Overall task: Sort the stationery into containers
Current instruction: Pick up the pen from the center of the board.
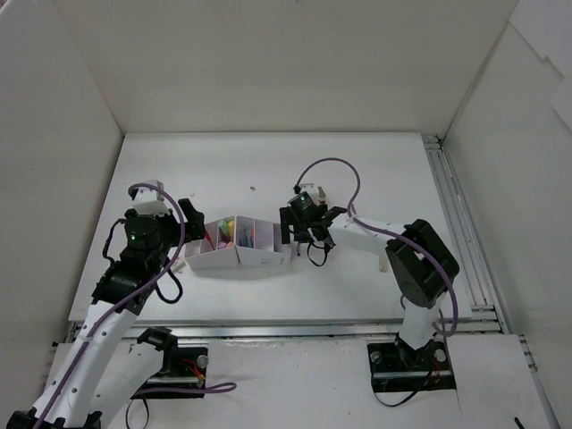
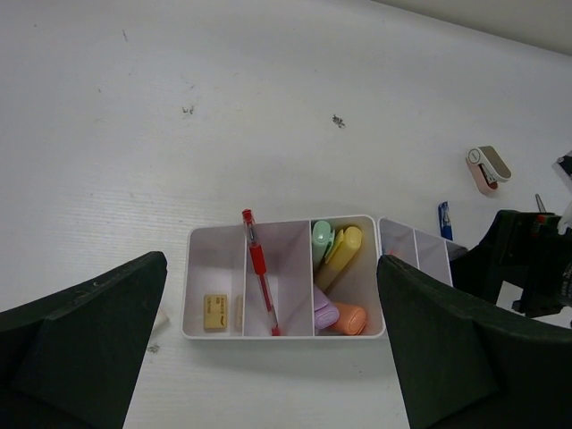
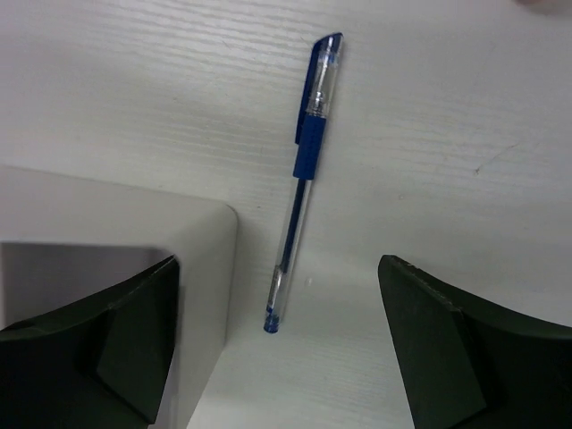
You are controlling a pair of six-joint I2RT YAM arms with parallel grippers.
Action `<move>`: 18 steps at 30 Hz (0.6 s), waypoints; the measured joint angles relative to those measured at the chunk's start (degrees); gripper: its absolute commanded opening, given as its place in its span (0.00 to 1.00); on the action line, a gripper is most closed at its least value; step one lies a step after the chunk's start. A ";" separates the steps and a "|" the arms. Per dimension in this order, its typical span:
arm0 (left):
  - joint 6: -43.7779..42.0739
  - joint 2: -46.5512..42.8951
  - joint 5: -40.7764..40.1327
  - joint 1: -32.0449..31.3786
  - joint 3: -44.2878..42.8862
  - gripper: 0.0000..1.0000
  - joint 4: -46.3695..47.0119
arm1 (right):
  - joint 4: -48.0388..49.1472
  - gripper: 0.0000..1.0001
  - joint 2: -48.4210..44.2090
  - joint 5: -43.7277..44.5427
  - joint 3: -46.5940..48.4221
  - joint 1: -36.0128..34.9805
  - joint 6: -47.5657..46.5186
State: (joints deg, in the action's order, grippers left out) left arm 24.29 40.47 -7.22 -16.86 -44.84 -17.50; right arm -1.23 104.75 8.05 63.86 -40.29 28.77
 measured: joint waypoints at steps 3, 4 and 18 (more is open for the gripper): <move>0.00 0.20 0.15 0.00 0.00 0.99 -0.33 | -0.79 0.86 -5.05 -1.60 0.00 0.11 -1.97; 0.00 0.20 0.17 0.00 0.00 1.00 -0.33 | -0.79 0.87 -7.21 -2.03 0.00 0.13 -2.47; -0.04 0.50 0.35 0.00 0.00 1.00 -0.31 | -0.52 0.83 -10.19 -1.11 -0.09 4.24 -2.19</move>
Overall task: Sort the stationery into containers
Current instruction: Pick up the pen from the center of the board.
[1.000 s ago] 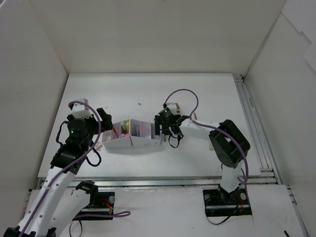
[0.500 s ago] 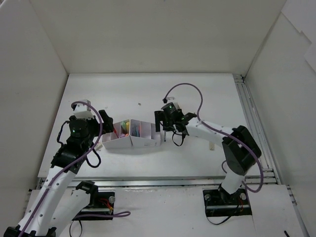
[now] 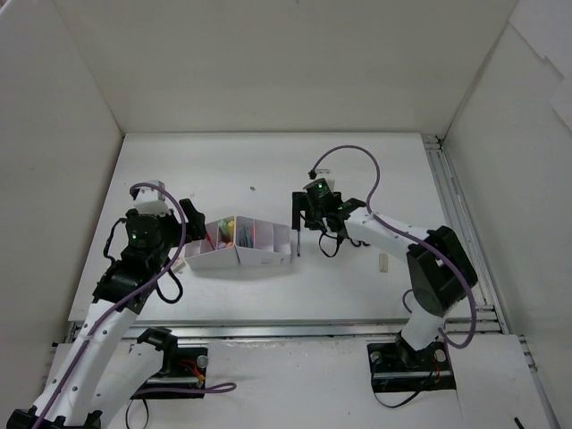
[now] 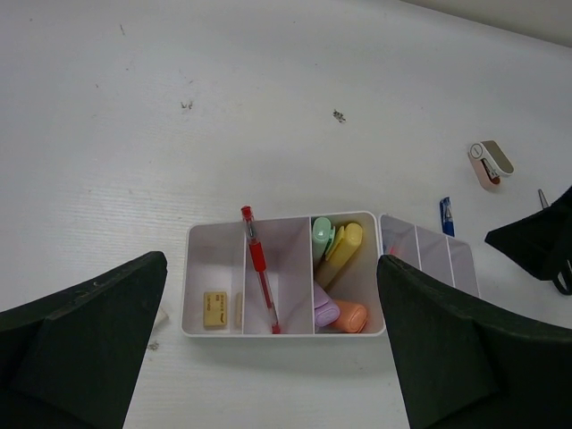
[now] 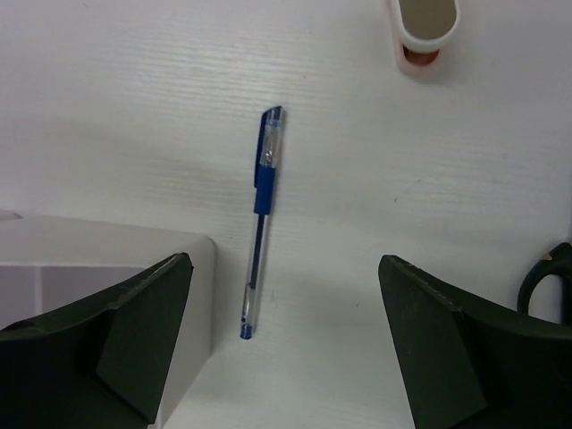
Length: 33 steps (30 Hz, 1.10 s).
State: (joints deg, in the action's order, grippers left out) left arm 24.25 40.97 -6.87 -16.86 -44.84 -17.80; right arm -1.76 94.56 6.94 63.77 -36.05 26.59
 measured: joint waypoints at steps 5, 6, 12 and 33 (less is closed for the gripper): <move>0.00 0.26 0.00 0.00 0.00 0.99 -0.02 | -1.81 0.70 9.40 -0.17 1.38 0.11 0.96; 0.00 0.28 -0.02 0.00 0.00 1.00 -0.02 | -2.08 0.66 10.84 -0.33 1.73 0.11 1.09; -0.02 0.28 -0.07 0.00 0.00 0.99 -0.02 | -2.47 0.36 13.11 -0.63 2.36 -0.02 1.95; 3.13 12.09 23.34 -5.05 -0.48 0.99 11.56 | -2.14 0.00 -14.43 0.28 -5.92 -8.17 -5.01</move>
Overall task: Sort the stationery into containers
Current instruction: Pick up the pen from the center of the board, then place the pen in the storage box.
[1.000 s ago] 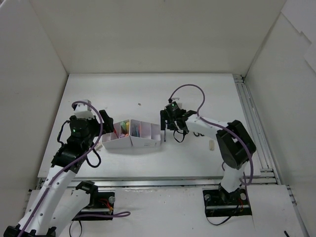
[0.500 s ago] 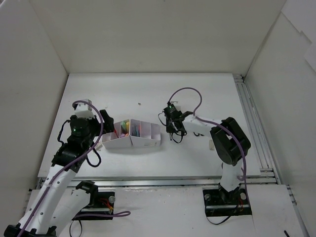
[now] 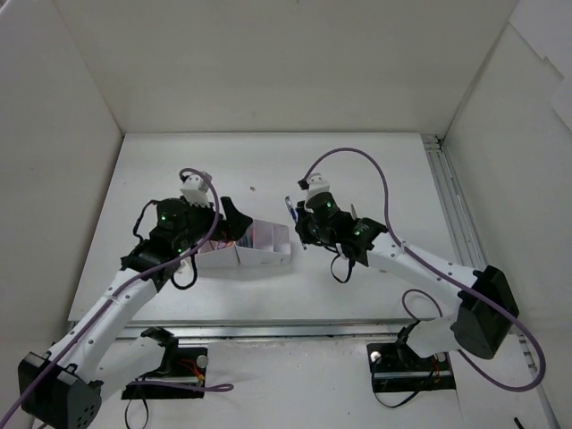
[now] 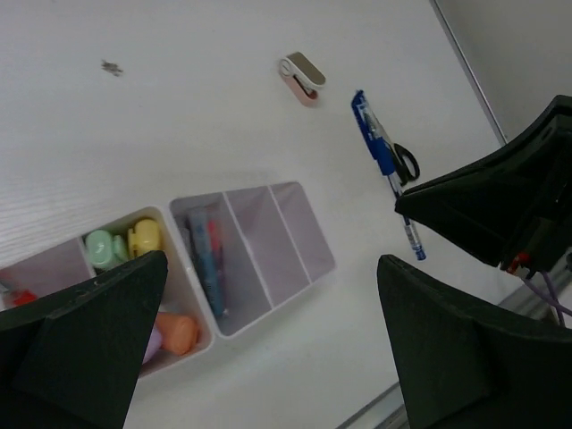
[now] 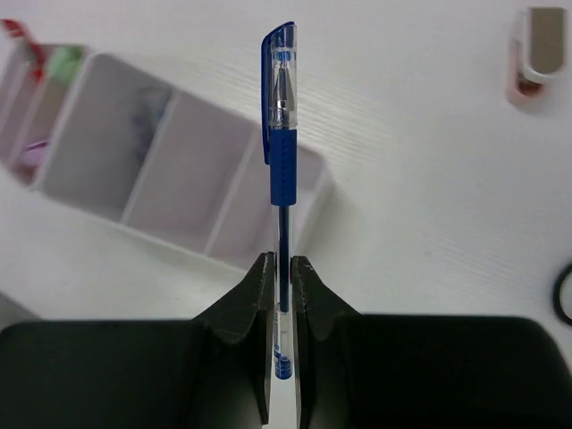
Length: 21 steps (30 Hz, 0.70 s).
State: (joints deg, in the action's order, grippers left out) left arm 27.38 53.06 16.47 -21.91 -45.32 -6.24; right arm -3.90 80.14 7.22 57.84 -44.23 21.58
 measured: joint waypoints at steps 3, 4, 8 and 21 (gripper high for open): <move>1.86 4.39 1.55 -4.15 -0.02 0.99 3.63 | 3.48 0.00 -2.56 -4.20 -0.90 -3.82 -1.75; 2.25 5.51 1.64 -5.25 -0.13 0.99 4.20 | 4.42 0.00 -2.75 -5.64 -1.27 -4.83 -2.27; 4.13 9.07 1.27 -8.94 -1.20 0.84 5.97 | 7.54 0.00 -3.04 -9.49 -2.93 -7.19 -3.76; 7.65 8.02 -1.84 -13.73 -1.49 0.02 9.14 | 21.57 0.00 -9.09 -13.18 -9.53 -9.86 -5.33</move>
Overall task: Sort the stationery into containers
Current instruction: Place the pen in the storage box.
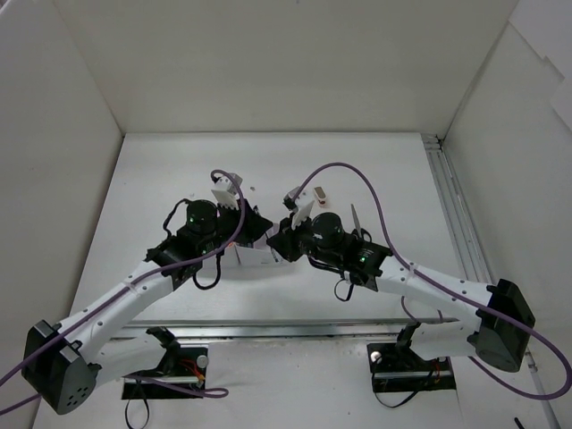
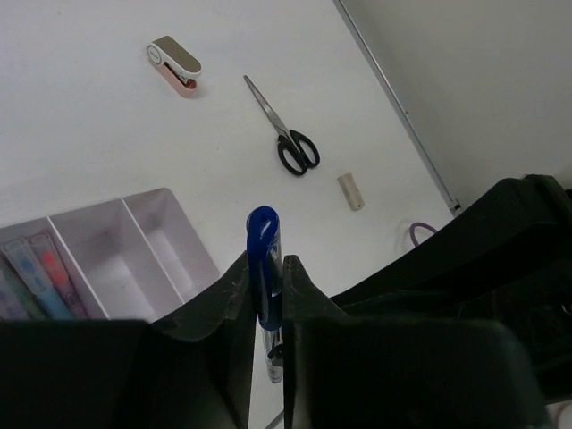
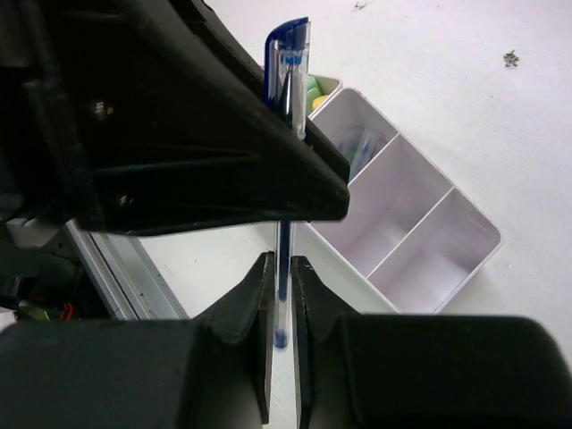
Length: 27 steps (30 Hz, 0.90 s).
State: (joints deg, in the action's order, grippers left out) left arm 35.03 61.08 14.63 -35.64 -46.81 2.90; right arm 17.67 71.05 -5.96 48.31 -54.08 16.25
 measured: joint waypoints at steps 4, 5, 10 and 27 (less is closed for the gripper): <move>0.28 -1.44 -0.33 -0.79 -0.09 0.00 0.50 | 0.59 0.38 -0.04 -0.61 0.04 -0.02 -0.20; 0.04 -2.03 -1.14 -0.76 -0.09 0.00 0.11 | 0.52 0.58 -0.07 -0.57 0.07 -0.02 -0.13; -2.47 -7.69 -10.19 -0.61 -0.09 0.00 -4.50 | -1.38 0.98 -0.28 0.63 0.07 -0.02 -0.92; -14.69 -18.62 -31.41 13.92 6.60 0.00 -5.27 | -12.76 0.98 -8.17 11.85 -0.39 6.01 0.37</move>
State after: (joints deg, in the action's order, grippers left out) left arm 20.34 42.46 -16.78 -21.71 -40.21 -2.37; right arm 4.91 62.87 5.89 47.92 -48.07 16.62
